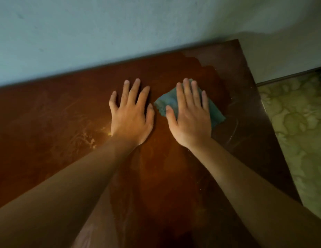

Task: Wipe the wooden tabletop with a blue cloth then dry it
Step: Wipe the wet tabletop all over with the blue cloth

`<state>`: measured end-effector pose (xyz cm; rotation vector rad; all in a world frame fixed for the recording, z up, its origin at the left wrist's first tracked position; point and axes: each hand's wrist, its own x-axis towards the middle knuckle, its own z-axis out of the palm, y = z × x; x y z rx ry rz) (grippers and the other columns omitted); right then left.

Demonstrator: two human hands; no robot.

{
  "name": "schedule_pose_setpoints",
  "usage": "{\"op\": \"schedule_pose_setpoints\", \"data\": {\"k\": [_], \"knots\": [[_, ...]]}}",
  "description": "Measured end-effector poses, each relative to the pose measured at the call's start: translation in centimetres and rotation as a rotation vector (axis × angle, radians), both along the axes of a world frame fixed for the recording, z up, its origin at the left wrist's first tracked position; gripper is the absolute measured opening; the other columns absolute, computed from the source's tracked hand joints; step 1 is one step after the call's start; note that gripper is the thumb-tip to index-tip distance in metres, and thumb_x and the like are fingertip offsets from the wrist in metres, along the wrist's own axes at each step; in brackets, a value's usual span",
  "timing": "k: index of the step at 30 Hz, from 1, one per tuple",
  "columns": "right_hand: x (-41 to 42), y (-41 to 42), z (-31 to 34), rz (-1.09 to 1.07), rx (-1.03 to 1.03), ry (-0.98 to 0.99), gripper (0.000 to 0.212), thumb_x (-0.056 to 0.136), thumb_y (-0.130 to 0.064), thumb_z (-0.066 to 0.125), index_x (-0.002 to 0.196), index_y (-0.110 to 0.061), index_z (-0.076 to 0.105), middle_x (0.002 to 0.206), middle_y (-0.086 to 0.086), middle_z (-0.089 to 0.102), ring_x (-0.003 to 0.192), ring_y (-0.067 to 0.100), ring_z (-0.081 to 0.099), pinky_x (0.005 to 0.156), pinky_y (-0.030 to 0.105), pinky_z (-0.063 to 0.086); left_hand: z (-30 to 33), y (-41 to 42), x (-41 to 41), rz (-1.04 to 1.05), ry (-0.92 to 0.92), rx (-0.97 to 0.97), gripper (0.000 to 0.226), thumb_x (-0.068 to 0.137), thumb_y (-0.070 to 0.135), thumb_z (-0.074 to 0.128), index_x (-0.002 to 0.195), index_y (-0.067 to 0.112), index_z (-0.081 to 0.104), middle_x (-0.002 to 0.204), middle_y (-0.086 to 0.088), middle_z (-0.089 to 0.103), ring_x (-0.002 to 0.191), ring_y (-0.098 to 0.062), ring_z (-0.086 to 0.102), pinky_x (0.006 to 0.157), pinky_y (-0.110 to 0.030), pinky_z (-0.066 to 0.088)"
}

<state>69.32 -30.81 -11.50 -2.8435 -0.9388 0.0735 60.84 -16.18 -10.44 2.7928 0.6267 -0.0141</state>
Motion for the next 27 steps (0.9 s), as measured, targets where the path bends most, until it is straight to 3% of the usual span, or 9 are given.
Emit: {"op": "schedule_pose_setpoints", "data": {"k": [3,8,11,16,19,24,27], "knots": [[2.0,-2.3,-0.2,0.164,0.01,0.006,0.07,0.104,-0.053,0.028,0.16,-0.011,0.03,0.168,0.012,0.026,0.157,0.028,0.018,0.127,0.048,0.012,-0.5,0.1,-0.2,0.002,0.015,0.033,0.057,0.104,0.044,0.022,0.157,0.023,0.027,0.167,-0.004,0.016,0.155,-0.024,0.004,0.122,-0.054,0.006],[11.2,-6.1,0.5,-0.331,-0.03,0.038,0.075,0.102,-0.053,0.019,0.163,-0.009,0.016,0.171,0.015,0.013,0.158,0.031,0.009,0.129,0.052,0.009,-0.7,0.2,0.0,0.0,0.029,0.03,0.058,0.104,0.046,0.02,0.157,0.024,0.024,0.168,-0.003,0.013,0.155,-0.024,0.001,0.123,-0.055,0.005],[10.4,-4.5,0.5,-0.411,-0.021,0.025,0.074,0.104,-0.052,0.016,0.162,-0.007,0.014,0.171,0.016,0.012,0.158,0.032,0.008,0.129,0.051,0.008,-0.6,0.1,0.0,0.004,0.023,0.039,0.058,0.104,0.045,0.022,0.157,0.022,0.027,0.167,-0.004,0.016,0.155,-0.025,0.004,0.122,-0.055,0.005],[4.1,-2.0,-0.2,-0.102,-0.01,-0.002,0.072,0.105,-0.052,0.022,0.161,-0.008,0.024,0.169,0.015,0.02,0.158,0.031,0.014,0.129,0.05,0.012,-0.6,-0.1,0.0,0.005,-0.009,0.046,0.057,0.103,0.043,0.026,0.154,0.02,0.033,0.165,-0.007,0.022,0.155,-0.028,0.009,0.121,-0.056,0.007],[5.3,-3.9,-0.3,0.026,-0.035,0.012,0.072,0.104,-0.055,0.023,0.162,-0.012,0.023,0.17,0.011,0.018,0.158,0.027,0.012,0.128,0.048,0.009,-0.8,-0.1,0.0,0.009,-0.011,0.043,0.057,0.103,0.044,0.026,0.154,0.02,0.033,0.166,-0.007,0.022,0.155,-0.027,0.008,0.121,-0.055,0.006],[10.5,-8.3,0.3,-0.363,-0.047,0.067,0.076,0.101,-0.054,0.02,0.163,-0.012,0.014,0.172,0.012,0.01,0.159,0.028,0.003,0.129,0.048,0.004,-1.0,-0.1,0.0,0.011,-0.031,0.045,0.056,0.103,0.043,0.027,0.153,0.019,0.035,0.165,-0.008,0.024,0.155,-0.027,0.009,0.121,-0.056,0.006],[7.5,-7.2,0.3,-0.42,-0.057,0.047,0.075,0.102,-0.054,0.016,0.163,-0.01,0.012,0.172,0.013,0.01,0.159,0.029,0.004,0.129,0.049,0.004,-1.0,0.0,0.0,0.011,-0.026,0.049,0.057,0.103,0.044,0.026,0.153,0.019,0.034,0.165,-0.008,0.024,0.155,-0.028,0.009,0.121,-0.057,0.007]]}}
